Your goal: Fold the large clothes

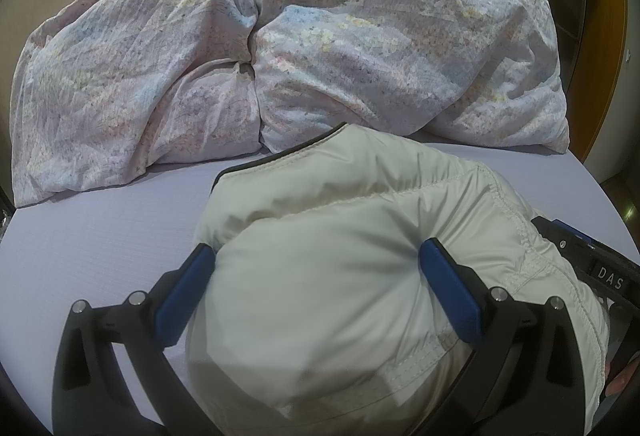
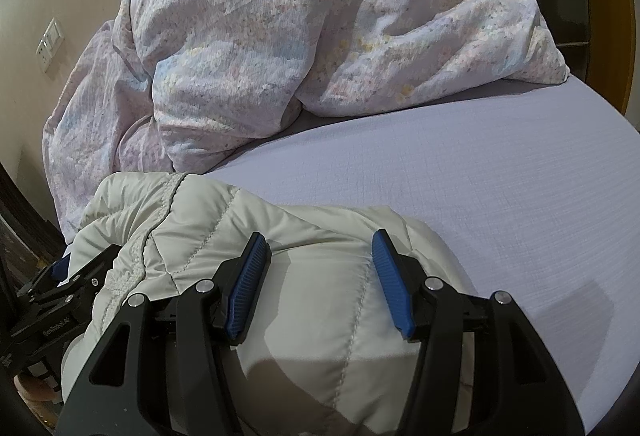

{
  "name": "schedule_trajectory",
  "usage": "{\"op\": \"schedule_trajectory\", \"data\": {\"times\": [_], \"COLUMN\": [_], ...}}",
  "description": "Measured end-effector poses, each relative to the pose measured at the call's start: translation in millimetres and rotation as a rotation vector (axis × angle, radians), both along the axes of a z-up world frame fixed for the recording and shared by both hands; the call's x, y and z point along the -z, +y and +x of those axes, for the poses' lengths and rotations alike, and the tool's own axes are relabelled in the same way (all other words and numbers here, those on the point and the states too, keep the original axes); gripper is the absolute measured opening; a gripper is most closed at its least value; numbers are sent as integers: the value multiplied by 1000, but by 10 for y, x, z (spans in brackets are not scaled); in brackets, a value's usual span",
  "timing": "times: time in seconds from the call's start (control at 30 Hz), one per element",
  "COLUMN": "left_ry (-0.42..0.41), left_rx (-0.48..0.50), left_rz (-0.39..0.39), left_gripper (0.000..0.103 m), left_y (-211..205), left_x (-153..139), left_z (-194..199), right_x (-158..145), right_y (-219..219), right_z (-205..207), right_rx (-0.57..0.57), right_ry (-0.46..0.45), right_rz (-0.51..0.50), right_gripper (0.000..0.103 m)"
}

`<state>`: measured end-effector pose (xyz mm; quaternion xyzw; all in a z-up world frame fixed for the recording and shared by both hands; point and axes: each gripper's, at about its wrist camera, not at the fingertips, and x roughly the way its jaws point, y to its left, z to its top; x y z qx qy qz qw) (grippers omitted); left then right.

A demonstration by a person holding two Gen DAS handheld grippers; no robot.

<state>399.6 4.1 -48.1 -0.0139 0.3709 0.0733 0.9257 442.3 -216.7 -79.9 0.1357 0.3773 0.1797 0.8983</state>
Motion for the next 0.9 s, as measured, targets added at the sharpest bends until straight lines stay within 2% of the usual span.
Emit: {"op": "schedule_trajectory", "data": {"times": [0.17, 0.3, 0.57, 0.7, 0.83, 0.9], "left_ry": [-17, -38, -52, -61, -57, -53], "left_rx": [-16, 7, -14, -18, -19, -15], "left_rz": [33, 38, 33, 32, -1, -12], "left_gripper": [101, 101, 101, 101, 101, 101], "left_y": [18, 15, -40, -44, 3, 23], "left_x": [-137, -233, -134, -79, -31, -51], "left_z": [-123, -309, -344, -358, -326, -328], "right_x": [-162, -246, -136, -82, -56, -76], "right_y": [27, -52, 98, 109, 125, 114], "right_z": [-179, -369, -444, -461, -441, -423], "right_rx": [3, -22, 5, 20, 29, 23], "right_ry": [-50, -74, -107, -119, -117, -101], "right_rz": [-71, -53, -167, -181, -186, -185], "right_gripper": [59, 62, 62, 62, 63, 66]}}
